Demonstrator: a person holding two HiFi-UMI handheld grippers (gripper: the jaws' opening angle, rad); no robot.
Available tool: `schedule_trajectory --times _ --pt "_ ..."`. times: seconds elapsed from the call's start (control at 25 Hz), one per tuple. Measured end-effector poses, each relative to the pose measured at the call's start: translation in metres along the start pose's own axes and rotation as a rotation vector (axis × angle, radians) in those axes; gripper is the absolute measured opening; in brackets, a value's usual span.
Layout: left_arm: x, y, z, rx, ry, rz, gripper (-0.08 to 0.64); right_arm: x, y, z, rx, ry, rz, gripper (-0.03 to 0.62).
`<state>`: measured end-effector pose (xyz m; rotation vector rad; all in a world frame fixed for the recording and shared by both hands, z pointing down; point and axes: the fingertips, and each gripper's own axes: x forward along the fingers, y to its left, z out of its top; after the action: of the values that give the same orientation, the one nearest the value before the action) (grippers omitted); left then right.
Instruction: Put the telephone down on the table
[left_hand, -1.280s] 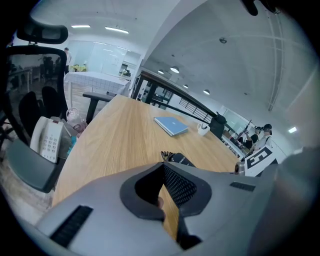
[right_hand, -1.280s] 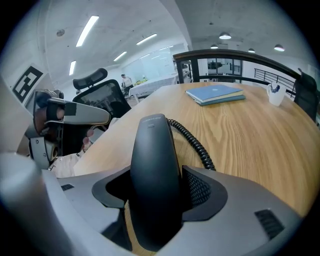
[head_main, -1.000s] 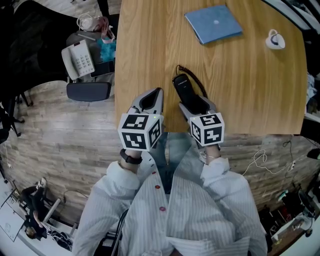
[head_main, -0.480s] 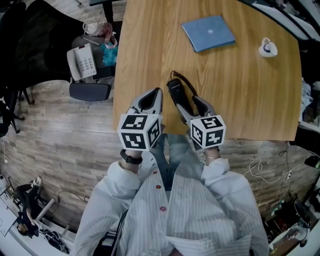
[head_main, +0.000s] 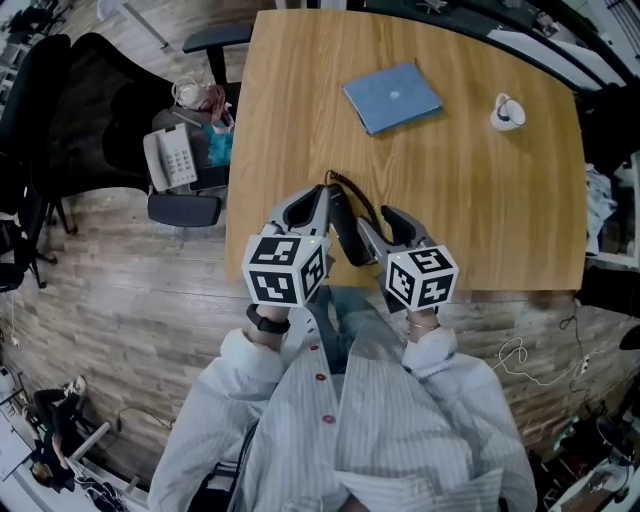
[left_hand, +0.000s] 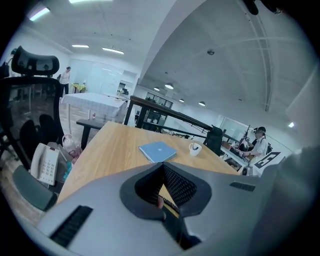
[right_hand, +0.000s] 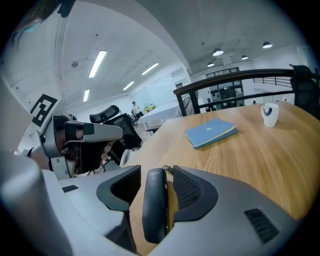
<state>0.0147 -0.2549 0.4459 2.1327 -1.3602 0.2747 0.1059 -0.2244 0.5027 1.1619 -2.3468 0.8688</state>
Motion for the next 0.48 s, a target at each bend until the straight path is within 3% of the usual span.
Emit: schedule_trajectory --times 0.48 --pt "-0.013 -0.05 0.035 0.091 -0.067 -0.066 0.008 -0.064 0.028 0.085 -0.093 -0.263 0.048 0.122"
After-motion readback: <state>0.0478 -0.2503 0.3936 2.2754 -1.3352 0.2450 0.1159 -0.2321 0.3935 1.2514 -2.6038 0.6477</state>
